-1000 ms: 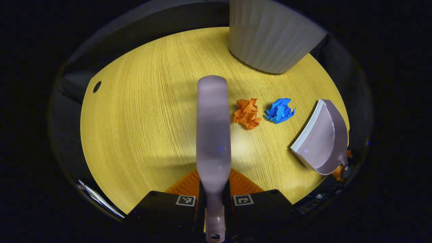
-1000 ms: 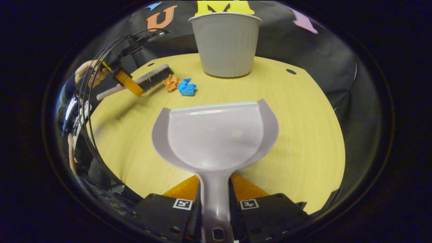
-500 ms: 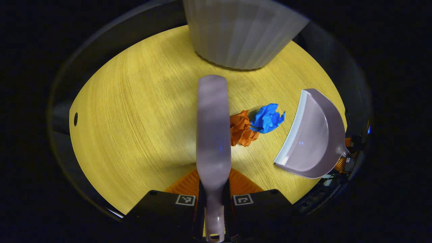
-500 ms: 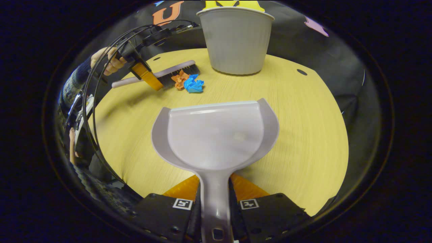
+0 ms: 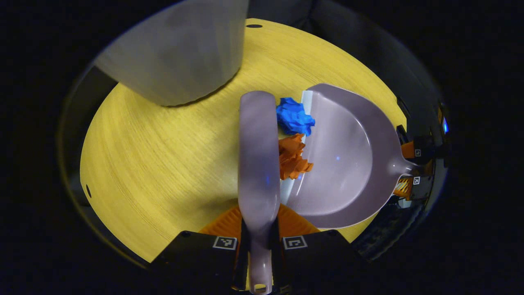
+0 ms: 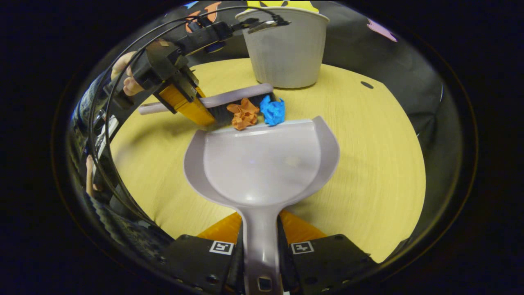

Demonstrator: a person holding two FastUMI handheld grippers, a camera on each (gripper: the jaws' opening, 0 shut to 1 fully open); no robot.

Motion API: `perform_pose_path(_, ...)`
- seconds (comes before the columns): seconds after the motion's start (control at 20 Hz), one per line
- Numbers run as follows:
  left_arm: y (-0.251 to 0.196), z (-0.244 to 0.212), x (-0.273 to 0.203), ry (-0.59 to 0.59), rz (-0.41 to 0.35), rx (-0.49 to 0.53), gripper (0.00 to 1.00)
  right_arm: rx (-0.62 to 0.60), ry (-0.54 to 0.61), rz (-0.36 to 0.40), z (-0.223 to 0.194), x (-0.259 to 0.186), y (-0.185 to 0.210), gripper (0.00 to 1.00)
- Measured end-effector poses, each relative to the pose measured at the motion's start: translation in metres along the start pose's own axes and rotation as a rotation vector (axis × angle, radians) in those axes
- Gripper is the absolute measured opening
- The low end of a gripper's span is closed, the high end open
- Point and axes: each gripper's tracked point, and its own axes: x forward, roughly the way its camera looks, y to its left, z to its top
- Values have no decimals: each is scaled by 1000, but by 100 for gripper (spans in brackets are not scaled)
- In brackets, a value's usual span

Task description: Pick up the small broom and dustpan from the desktop, sweep the trash into the dustpan with the broom, and then empty the trash into the garbage bin.

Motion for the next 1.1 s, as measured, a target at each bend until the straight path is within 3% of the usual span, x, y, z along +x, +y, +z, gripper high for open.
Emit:
perform_pose_path(0.3, -34, 63, -33, -3, -50, 86, 27, 63, -36, 23, -2, -3, -6, 36)
perform_pose_path(0.4, -57, 35, -28, -5, -81, 94, 27, 90, -49, 28, -3, 0, -2, 36)
perform_pose_path(0.5, -54, 59, -44, -28, -79, 100, 27, 121, -73, 35, 0, 1, -1, 37)
perform_pose_path(0.8, -2, 60, -96, -109, 16, 20, 27, 145, -99, 10, 2, 2, -3, 36)
perform_pose_path(1.1, 21, -2, -99, -154, 95, -137, 27, 168, -106, -35, 8, -8, -4, 36)
